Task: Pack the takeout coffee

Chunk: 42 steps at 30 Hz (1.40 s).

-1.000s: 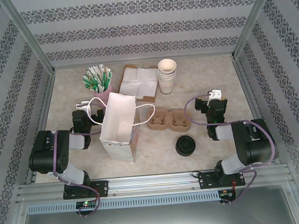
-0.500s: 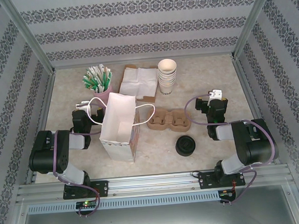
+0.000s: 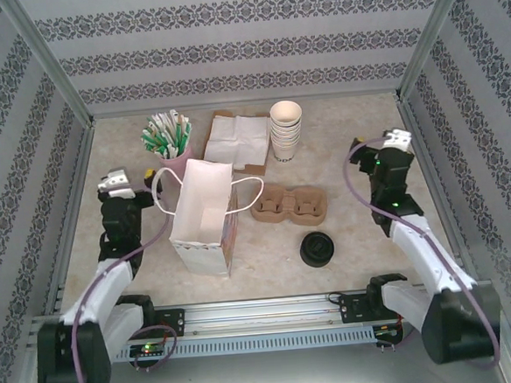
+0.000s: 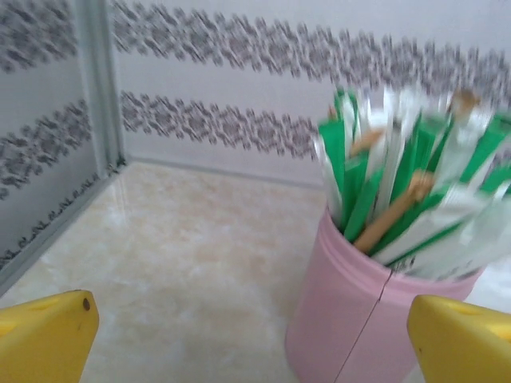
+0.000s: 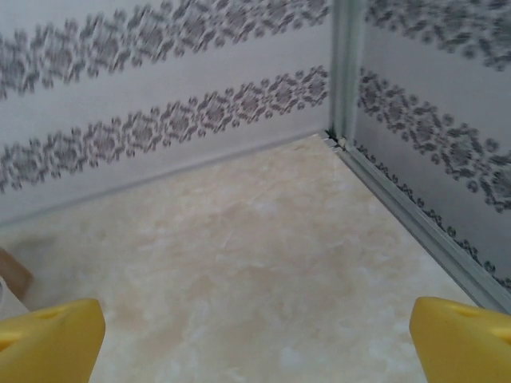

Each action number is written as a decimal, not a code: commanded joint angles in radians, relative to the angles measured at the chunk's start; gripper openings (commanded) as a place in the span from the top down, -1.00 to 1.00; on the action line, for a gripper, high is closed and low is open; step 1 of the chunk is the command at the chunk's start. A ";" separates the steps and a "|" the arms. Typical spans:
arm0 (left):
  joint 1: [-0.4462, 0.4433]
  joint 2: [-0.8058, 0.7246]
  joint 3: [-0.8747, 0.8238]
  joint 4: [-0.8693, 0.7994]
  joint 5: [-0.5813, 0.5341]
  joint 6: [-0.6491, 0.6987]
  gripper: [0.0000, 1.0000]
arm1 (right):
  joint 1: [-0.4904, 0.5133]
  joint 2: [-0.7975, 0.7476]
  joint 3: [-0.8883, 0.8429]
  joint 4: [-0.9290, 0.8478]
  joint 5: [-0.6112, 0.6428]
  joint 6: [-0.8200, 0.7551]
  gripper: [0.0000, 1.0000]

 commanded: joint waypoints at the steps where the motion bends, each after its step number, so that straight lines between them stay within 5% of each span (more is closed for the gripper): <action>1: -0.006 -0.144 -0.043 -0.220 -0.043 -0.227 -1.00 | -0.065 -0.052 0.024 -0.322 -0.149 0.217 -0.96; 4: 0.004 -0.255 -0.024 -0.322 0.080 -0.265 -1.00 | -0.115 -0.052 0.113 -0.446 -0.244 0.331 -0.94; 10: 0.004 -0.347 0.150 -0.604 0.148 -0.446 -0.84 | -0.110 0.071 0.377 -0.642 -0.470 0.425 -0.74; 16: 0.004 -0.237 0.446 -1.006 0.156 -0.444 -0.55 | 0.054 0.221 0.614 -0.747 -0.434 0.439 -0.19; 19: 0.004 -0.210 0.492 -1.039 0.226 -0.434 -0.42 | 0.123 0.309 0.699 -0.733 -0.402 0.467 0.05; 31: 0.004 -0.243 0.528 -1.080 0.237 -0.394 -0.25 | 0.222 0.691 0.970 -0.679 -0.402 0.591 0.26; 42: 0.004 -0.238 0.515 -1.070 0.244 -0.374 -0.22 | 0.242 0.799 1.034 -0.658 -0.372 0.636 0.39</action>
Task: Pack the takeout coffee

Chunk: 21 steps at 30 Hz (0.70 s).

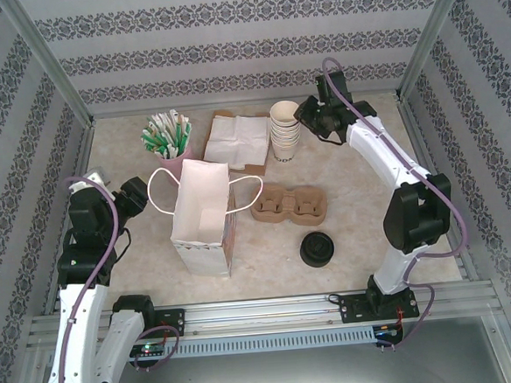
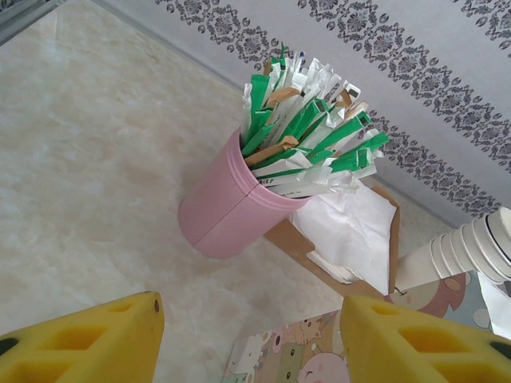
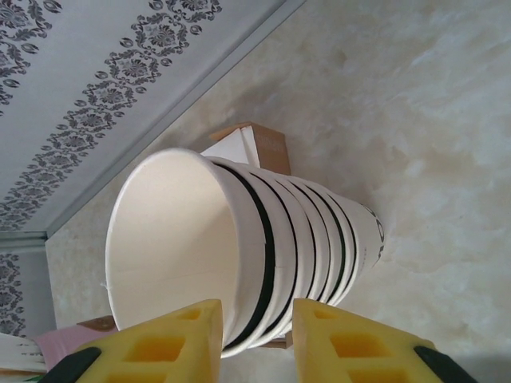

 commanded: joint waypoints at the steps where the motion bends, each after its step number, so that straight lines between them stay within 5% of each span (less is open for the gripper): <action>1: 0.003 -0.002 0.017 -0.009 0.018 0.027 -0.22 | 0.016 0.018 0.038 0.023 0.030 0.028 0.39; 21: 0.003 -0.012 0.001 -0.005 0.004 0.033 -0.19 | 0.034 0.056 0.086 -0.008 0.100 0.023 0.62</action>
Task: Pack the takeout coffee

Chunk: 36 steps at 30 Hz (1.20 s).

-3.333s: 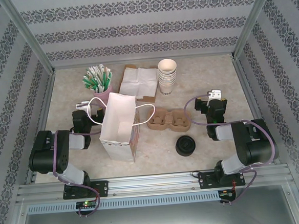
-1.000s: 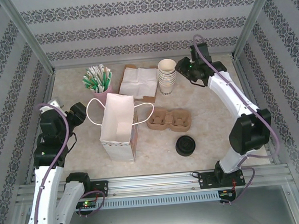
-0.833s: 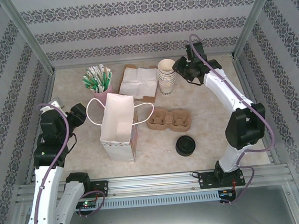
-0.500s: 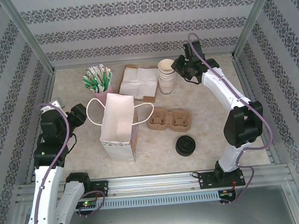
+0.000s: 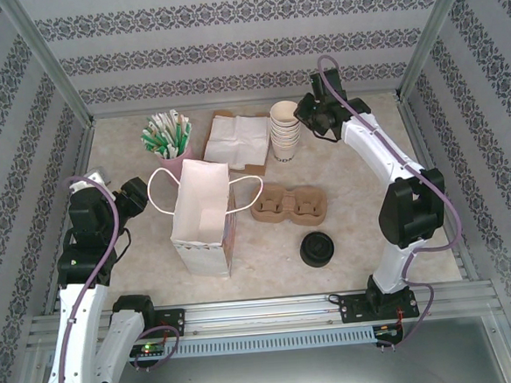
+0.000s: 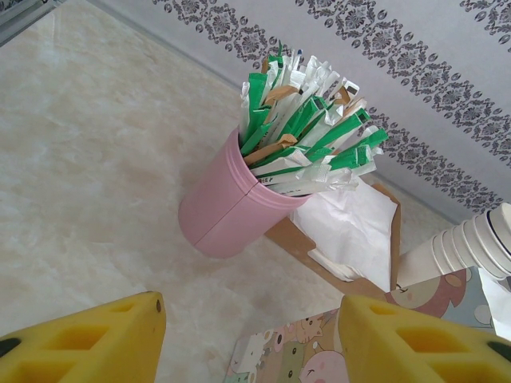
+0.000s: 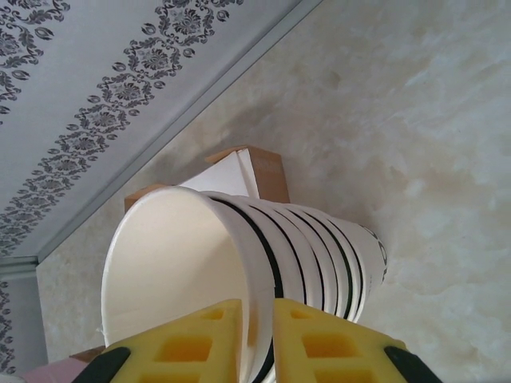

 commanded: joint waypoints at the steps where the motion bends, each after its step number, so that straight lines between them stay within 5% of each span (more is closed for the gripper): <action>1: 0.003 -0.012 -0.001 -0.004 0.000 0.021 -0.19 | 0.016 0.009 0.041 -0.016 0.036 -0.001 0.64; 20: 0.003 -0.026 -0.008 -0.002 -0.029 0.031 -0.21 | 0.036 0.032 0.074 -0.048 0.106 -0.047 0.47; 36: 0.003 -0.026 -0.021 0.007 -0.036 0.030 -0.21 | 0.047 0.076 0.122 -0.071 0.117 -0.060 0.77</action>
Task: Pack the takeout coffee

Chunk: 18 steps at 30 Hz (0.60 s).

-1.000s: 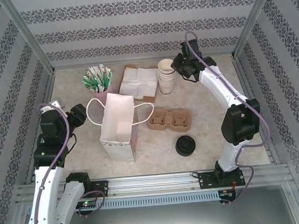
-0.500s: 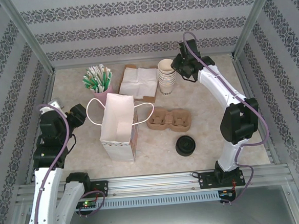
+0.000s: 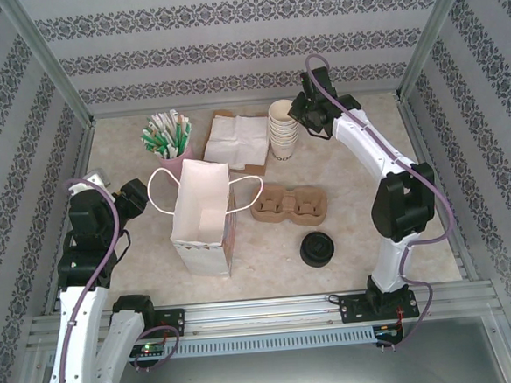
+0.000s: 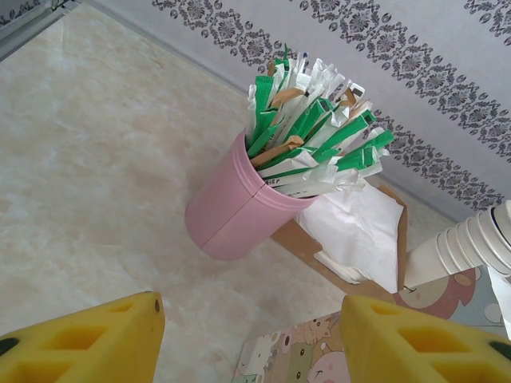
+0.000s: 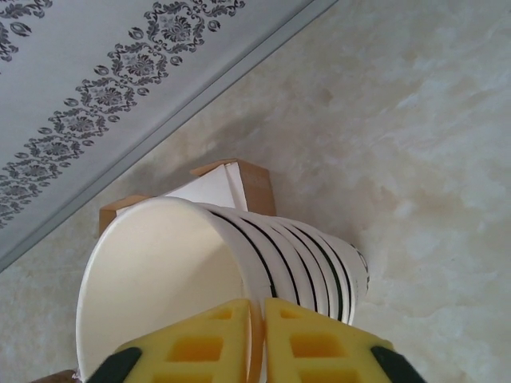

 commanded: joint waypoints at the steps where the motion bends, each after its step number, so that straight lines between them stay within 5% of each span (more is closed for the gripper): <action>1: 0.003 -0.012 -0.010 0.007 -0.018 0.019 -0.21 | 0.014 0.005 0.039 -0.029 0.024 -0.023 0.79; 18: 0.003 -0.028 -0.051 0.048 -0.065 0.016 -0.21 | 0.005 -0.063 0.177 -0.091 -0.001 -0.119 1.00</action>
